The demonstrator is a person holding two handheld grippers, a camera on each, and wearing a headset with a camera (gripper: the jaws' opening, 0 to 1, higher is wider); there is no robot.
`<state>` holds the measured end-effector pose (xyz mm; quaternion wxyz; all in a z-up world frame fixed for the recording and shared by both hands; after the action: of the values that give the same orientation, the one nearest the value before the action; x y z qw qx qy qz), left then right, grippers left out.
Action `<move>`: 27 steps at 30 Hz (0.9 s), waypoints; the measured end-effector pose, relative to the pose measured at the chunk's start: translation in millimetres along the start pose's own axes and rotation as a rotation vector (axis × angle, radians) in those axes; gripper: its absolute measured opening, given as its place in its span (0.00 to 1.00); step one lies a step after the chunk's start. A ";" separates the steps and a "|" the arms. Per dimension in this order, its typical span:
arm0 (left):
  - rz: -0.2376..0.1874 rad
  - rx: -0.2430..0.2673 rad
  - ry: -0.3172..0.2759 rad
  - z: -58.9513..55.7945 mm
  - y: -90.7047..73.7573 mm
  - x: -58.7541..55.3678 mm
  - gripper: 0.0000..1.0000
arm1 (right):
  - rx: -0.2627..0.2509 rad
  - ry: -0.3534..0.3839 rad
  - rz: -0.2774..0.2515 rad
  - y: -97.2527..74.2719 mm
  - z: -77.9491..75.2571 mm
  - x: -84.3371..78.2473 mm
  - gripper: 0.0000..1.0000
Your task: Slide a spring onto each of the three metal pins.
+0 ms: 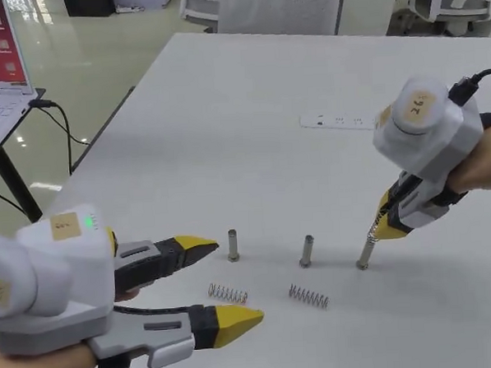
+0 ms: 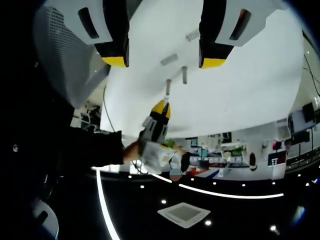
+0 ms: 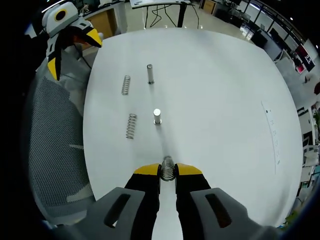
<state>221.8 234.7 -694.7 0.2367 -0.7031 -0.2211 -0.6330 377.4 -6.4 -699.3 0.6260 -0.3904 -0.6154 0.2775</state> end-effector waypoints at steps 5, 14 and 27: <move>0.005 -0.004 0.001 -0.6 0.6 -0.9 0.50 | 0.008 0.003 0.006 4.4 0.0 -0.2 0.08; 0.003 -0.003 -0.004 -0.9 0.4 -1.1 0.49 | 0.005 -0.006 0.038 8.6 -1.5 -4.6 0.08; 0.014 -0.002 -0.006 -0.6 0.5 -2.4 0.48 | 0.018 0.032 0.032 27.2 -4.4 -16.4 0.08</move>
<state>221.4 233.9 -697.0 0.2396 -0.7066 -0.2164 -0.6296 383.9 -5.9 -730.6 0.6350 -0.3988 -0.5963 0.2866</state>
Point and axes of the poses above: the centre of the closed fingertips' face, and the gripper's own axes: y roughly forward along the fingers, z roughly to its left, x roughly out of its top, the point moved 9 cm from there along -y, roughly backward along the fingers, and after that the axes turned 15 degrees about -z, right-handed, at the moved point
